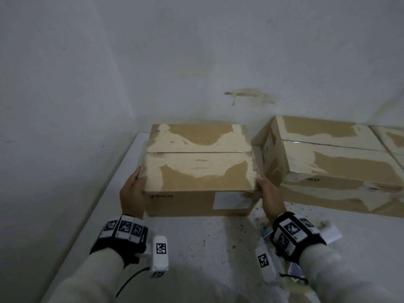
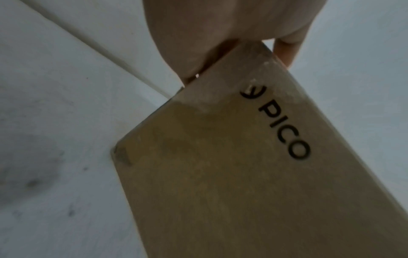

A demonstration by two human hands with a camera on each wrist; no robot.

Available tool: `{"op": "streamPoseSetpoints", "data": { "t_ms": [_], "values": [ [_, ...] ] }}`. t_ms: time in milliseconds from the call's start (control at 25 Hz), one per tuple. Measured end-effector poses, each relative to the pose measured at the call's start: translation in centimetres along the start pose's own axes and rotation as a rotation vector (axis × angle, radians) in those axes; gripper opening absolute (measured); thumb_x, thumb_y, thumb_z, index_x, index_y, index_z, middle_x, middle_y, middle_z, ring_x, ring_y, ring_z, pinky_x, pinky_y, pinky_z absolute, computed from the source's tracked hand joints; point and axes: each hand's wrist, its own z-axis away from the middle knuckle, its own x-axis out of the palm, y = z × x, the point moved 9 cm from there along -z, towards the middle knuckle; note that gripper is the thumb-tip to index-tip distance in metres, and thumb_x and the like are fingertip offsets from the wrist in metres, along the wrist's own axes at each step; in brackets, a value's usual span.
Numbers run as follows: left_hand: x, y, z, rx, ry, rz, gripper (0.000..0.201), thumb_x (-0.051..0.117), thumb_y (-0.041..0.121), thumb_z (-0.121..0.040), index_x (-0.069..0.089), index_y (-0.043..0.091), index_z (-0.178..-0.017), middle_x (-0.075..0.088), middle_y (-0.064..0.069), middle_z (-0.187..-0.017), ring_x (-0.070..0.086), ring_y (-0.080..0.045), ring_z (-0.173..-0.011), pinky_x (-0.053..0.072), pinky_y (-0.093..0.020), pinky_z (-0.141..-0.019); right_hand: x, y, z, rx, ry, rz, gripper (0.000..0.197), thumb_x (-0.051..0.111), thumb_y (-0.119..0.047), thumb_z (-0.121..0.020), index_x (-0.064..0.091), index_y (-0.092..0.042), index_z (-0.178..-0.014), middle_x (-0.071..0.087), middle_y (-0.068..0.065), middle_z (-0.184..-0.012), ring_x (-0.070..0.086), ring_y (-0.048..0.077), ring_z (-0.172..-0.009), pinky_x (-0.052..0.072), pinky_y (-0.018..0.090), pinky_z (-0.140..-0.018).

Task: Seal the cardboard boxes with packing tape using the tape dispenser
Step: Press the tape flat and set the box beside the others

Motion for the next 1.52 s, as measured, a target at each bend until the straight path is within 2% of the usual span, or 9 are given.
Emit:
{"op": "streamPoseSetpoints", "data": {
  "t_ms": [200, 280, 400, 640, 840, 960, 1160, 1280, 1520],
  "values": [
    [0.2, 1.5, -2.0, -0.131, -0.088, -0.029, 0.016, 0.056, 0.014, -0.088, 0.067, 0.005, -0.097, 0.064, -0.019, -0.109, 0.062, -0.033, -0.099, 0.053, -0.033, -0.082, 0.0, -0.2, -1.7, 0.093, 0.032, -0.097, 0.012, 0.047, -0.024, -0.095, 0.044, -0.013, -0.100, 0.052, 0.008, -0.090, 0.048, 0.022, -0.088, 0.040, 0.037, -0.079],
    [1.0, 1.3, -2.4, -0.171, -0.154, -0.102, 0.029, 0.058, 0.015, -0.089, 0.057, 0.012, -0.118, 0.058, -0.012, -0.122, 0.058, -0.025, -0.100, 0.051, -0.028, -0.081, 0.6, -0.2, -2.2, 0.115, -0.006, -0.097, 0.020, 0.045, -0.023, -0.095, 0.040, -0.014, -0.112, 0.052, 0.015, -0.105, 0.049, 0.026, -0.098, 0.040, 0.039, -0.088],
    [2.5, 1.0, -3.1, -0.192, -0.287, -0.166, 0.064, 0.051, 0.018, -0.089, 0.025, 0.020, -0.147, 0.042, 0.001, -0.139, 0.047, -0.025, -0.120, 0.039, -0.035, -0.095, 0.9, -0.1, -2.9, 0.103, -0.102, -0.098, 0.053, 0.042, -0.022, -0.096, 0.022, -0.018, -0.145, 0.037, -0.006, -0.132, 0.038, 0.016, -0.124, 0.032, 0.038, -0.109],
    [4.1, -0.7, -3.4, -0.257, -0.475, -0.032, 0.068, 0.047, 0.027, -0.071, 0.041, 0.030, -0.139, 0.055, -0.010, -0.133, 0.051, -0.036, -0.121, 0.034, -0.056, -0.107, 1.4, -0.4, -3.3, 0.082, -0.214, -0.033, 0.037, 0.033, -0.013, -0.096, 0.046, -0.025, -0.129, 0.055, 0.005, -0.131, 0.051, 0.024, -0.120, 0.036, 0.044, -0.108],
    [4.5, 1.5, -3.1, -0.214, -0.507, -0.132, 0.073, 0.044, 0.021, -0.077, 0.023, 0.021, -0.148, 0.042, -0.010, -0.143, 0.043, -0.032, -0.127, 0.033, -0.048, -0.108, 1.8, -1.1, -4.9, 0.130, -0.273, -0.072, 0.062, 0.044, -0.015, -0.075, 0.038, -0.016, -0.136, 0.059, 0.006, -0.120, 0.057, 0.024, -0.106, 0.045, 0.042, -0.095],
    [4.6, 2.2, -3.8, -0.176, -0.492, -0.299, 0.071, 0.038, 0.016, -0.090, 0.002, 0.022, -0.151, 0.017, -0.004, -0.157, 0.028, -0.027, -0.138, 0.031, -0.034, -0.103, 2.1, -2.0, -5.3, 0.115, -0.191, -0.064, 0.038, 0.043, -0.012, -0.093, 0.035, -0.008, -0.130, 0.055, 0.005, -0.105, 0.054, 0.015, -0.086, 0.046, 0.035, -0.080],
    [5.0, 2.7, -3.3, -0.012, -0.502, -0.493, 0.059, 0.035, 0.034, -0.100, 0.002, 0.034, -0.149, 0.019, 0.003, -0.156, 0.026, -0.020, -0.141, 0.023, -0.033, -0.112, 2.1, -2.1, -5.3, 0.024, -0.229, 0.192, 0.062, 0.037, -0.038, -0.098, 0.004, -0.025, -0.149, 0.024, 0.003, -0.155, 0.027, 0.022, -0.140, 0.020, 0.036, -0.115],
    [5.3, 4.0, -2.6, 0.058, -0.521, -0.547, 0.060, 0.040, 0.039, -0.098, 0.009, 0.032, -0.149, 0.029, 0.005, -0.150, 0.027, -0.015, -0.139, 0.023, -0.025, -0.105, 2.2, -2.8, -5.2, -0.041, -0.277, 0.386, 0.060, 0.033, -0.037, -0.099, 0.005, -0.022, -0.150, 0.011, -0.002, -0.158, 0.014, 0.017, -0.145, 0.012, 0.029, -0.113],
    [7.9, 6.4, -2.6, 0.347, -0.525, -1.181, 0.092, 0.021, 0.073, -0.081, 0.011, 0.014, -0.151, -0.001, -0.003, -0.160, -0.002, -0.020, -0.148, 0.003, -0.045, -0.119, 5.6, -7.4, -5.0, -0.178, -0.219, 1.020, 0.066, 0.033, -0.047, -0.095, 0.007, -0.019, -0.149, -0.001, 0.001, -0.160, -0.002, 0.022, -0.147, 0.007, 0.053, -0.116]
  ]
}}
